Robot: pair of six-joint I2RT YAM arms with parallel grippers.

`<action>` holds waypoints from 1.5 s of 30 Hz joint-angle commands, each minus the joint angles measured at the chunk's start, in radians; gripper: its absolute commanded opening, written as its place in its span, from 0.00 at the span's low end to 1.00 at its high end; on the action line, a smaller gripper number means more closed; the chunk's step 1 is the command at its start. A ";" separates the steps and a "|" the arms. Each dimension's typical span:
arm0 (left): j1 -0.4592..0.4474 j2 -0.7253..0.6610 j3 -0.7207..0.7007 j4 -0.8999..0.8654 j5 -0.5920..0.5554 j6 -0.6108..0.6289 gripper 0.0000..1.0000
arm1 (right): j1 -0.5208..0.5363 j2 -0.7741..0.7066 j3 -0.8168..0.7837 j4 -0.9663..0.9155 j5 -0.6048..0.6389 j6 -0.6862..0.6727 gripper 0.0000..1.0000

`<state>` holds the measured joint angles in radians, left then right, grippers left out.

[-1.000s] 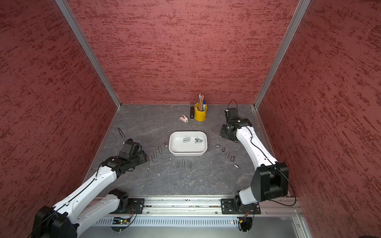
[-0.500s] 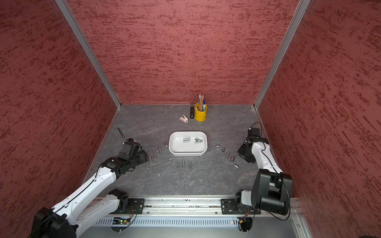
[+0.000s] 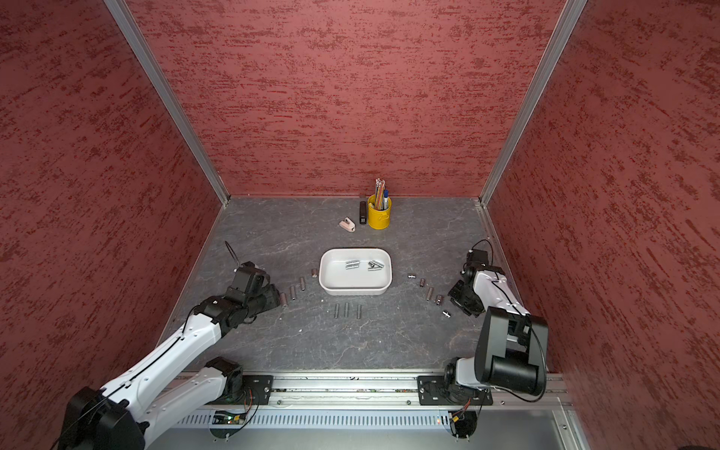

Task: Take out the socket from the storage box
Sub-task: Place the socket head at the center of the board, then pick up the socket head from the storage box.

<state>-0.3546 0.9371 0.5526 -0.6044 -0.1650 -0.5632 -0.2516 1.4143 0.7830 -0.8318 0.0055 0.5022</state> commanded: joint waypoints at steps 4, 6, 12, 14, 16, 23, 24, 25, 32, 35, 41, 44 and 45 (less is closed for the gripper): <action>-0.006 0.001 -0.001 0.020 0.004 0.019 0.62 | -0.005 0.037 -0.012 0.058 0.013 0.018 0.25; -0.006 0.002 -0.002 0.020 0.002 0.019 0.62 | -0.005 0.062 -0.012 0.065 0.017 0.018 0.28; -0.005 0.003 -0.001 0.018 -0.005 0.014 0.62 | -0.007 0.073 -0.012 0.074 0.020 0.012 0.40; -0.005 0.002 0.000 0.018 -0.005 0.014 0.62 | -0.007 0.077 -0.015 0.079 0.014 0.009 0.42; -0.005 0.003 0.000 0.018 -0.005 0.014 0.62 | -0.008 0.080 -0.013 0.076 0.005 0.006 0.43; -0.006 0.004 0.000 0.018 -0.007 0.014 0.62 | -0.007 0.053 -0.013 0.067 -0.001 0.008 0.49; -0.006 0.002 0.001 0.018 -0.007 0.013 0.62 | -0.008 0.048 -0.011 0.063 -0.001 0.009 0.50; -0.006 0.003 0.000 0.018 -0.007 0.014 0.62 | -0.006 0.047 -0.009 0.058 0.002 0.009 0.51; -0.006 0.002 0.000 0.017 -0.011 0.013 0.62 | -0.007 -0.044 0.007 0.015 0.026 0.020 0.57; -0.007 -0.012 -0.004 0.017 -0.011 0.011 0.62 | -0.005 -0.085 0.033 -0.017 0.035 0.010 0.56; -0.032 -0.026 0.027 0.014 0.072 0.031 0.57 | 0.056 -0.171 0.067 -0.023 0.025 -0.021 0.53; -0.142 0.037 0.153 -0.002 0.072 0.058 0.56 | 0.142 -0.211 0.066 -0.006 0.037 -0.033 0.52; -0.187 0.082 0.217 -0.019 0.049 0.072 0.57 | 0.171 -0.224 0.065 -0.006 0.053 -0.031 0.51</action>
<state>-0.4622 0.9646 0.6353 -0.6361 -0.1207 -0.5362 -0.1394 1.2240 0.8257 -0.8345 0.0193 0.4896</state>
